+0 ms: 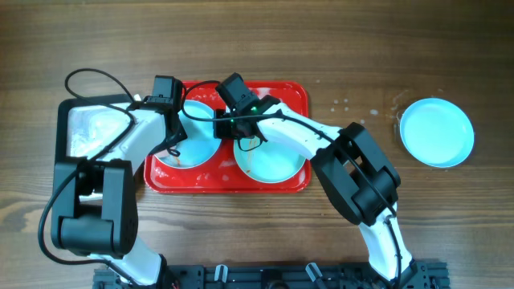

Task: Clean dirty plates on tray and stack at the side
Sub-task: 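Tilt the plate up with the right gripper and bring the sponge over, then scrub the held plate's face with the sponge in the left gripper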

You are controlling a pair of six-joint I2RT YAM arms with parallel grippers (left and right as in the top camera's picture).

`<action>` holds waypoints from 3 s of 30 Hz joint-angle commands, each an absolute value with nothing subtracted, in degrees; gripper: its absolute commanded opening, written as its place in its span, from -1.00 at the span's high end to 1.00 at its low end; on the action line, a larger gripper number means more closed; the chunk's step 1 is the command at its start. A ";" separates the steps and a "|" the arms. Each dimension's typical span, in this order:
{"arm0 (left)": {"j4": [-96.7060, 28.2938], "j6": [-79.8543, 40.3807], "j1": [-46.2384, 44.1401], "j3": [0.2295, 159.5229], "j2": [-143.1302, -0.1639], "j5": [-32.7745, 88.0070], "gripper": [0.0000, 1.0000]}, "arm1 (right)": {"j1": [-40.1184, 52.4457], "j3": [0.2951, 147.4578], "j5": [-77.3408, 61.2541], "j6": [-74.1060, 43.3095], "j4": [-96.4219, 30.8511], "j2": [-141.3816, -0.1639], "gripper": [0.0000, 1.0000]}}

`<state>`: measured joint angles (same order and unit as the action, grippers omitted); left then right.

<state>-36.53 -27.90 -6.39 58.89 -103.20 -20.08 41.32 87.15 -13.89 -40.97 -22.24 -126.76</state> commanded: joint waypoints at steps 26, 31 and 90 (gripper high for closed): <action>-49.84 -30.28 -5.52 57.01 -105.89 -8.58 0.92 | 40.93 86.89 -10.55 -40.60 -23.62 -128.09 0.92; -43.51 -25.87 -1.34 56.99 -105.91 -2.50 0.92 | 40.93 86.89 -10.55 -40.58 -23.64 -128.09 0.91; -16.14 -11.31 -5.91 63.02 -117.56 11.53 0.92 | 40.93 86.89 -10.52 -39.03 -23.83 -128.09 0.91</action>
<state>-15.55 -23.66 -1.69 65.78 -112.16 8.05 40.18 87.66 -10.87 -41.36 -22.61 -126.54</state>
